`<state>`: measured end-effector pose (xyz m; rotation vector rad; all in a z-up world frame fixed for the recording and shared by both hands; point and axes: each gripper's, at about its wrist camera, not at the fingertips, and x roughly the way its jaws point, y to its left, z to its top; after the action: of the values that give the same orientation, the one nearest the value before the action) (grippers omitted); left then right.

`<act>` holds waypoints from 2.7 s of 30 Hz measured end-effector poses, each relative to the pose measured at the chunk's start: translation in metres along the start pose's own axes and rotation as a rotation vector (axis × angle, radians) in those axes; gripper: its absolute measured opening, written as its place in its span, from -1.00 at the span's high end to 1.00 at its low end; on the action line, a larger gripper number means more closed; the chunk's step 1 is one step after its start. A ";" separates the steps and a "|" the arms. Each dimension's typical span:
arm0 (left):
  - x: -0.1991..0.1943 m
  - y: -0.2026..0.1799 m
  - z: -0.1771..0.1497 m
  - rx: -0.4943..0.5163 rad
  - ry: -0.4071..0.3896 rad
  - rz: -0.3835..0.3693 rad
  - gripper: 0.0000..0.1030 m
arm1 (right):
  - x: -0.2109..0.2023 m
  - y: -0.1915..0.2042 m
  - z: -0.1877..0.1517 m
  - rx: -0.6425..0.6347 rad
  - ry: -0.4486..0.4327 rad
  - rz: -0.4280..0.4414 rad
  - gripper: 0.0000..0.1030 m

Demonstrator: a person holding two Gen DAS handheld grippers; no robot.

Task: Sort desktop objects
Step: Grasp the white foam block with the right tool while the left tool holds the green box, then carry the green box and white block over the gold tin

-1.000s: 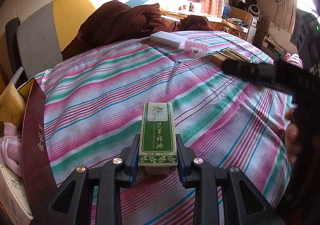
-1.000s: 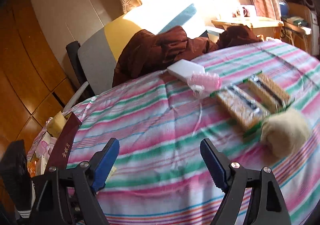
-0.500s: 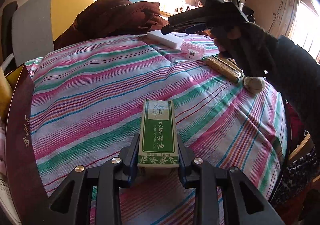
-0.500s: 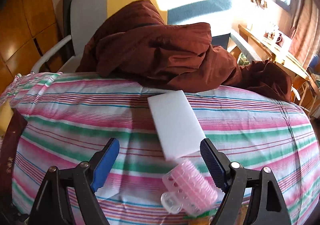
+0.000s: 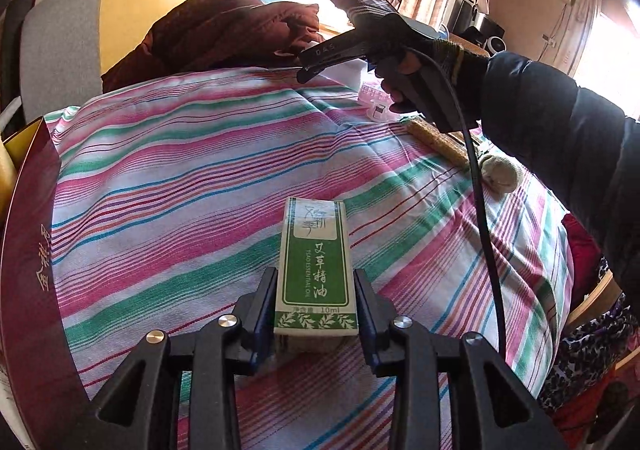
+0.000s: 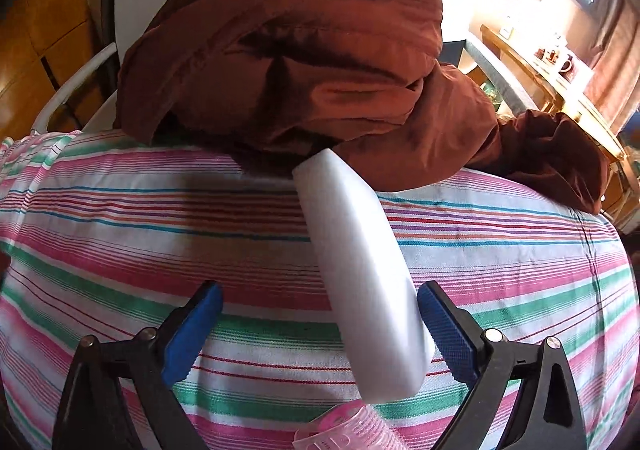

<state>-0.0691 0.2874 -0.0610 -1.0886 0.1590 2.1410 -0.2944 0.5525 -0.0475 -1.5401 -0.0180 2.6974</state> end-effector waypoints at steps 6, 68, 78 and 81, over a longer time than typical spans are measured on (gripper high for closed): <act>0.001 -0.002 0.000 0.007 0.000 -0.005 0.17 | -0.009 -0.012 0.004 0.087 -0.008 0.102 -0.93; -0.076 -0.026 -0.023 0.063 -0.115 0.010 0.39 | -0.231 0.084 -0.250 0.152 -0.354 0.225 -0.28; -0.154 0.050 -0.016 -0.056 -0.199 0.142 0.39 | -0.219 0.193 -0.199 -0.028 -0.345 0.390 -0.28; -0.172 0.091 -0.014 -0.094 -0.197 0.227 0.39 | -0.215 0.235 -0.179 -0.094 -0.329 0.436 -0.29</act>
<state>-0.0523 0.1216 0.0405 -0.9410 0.0936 2.4670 -0.0371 0.3087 0.0399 -1.2168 0.2085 3.3082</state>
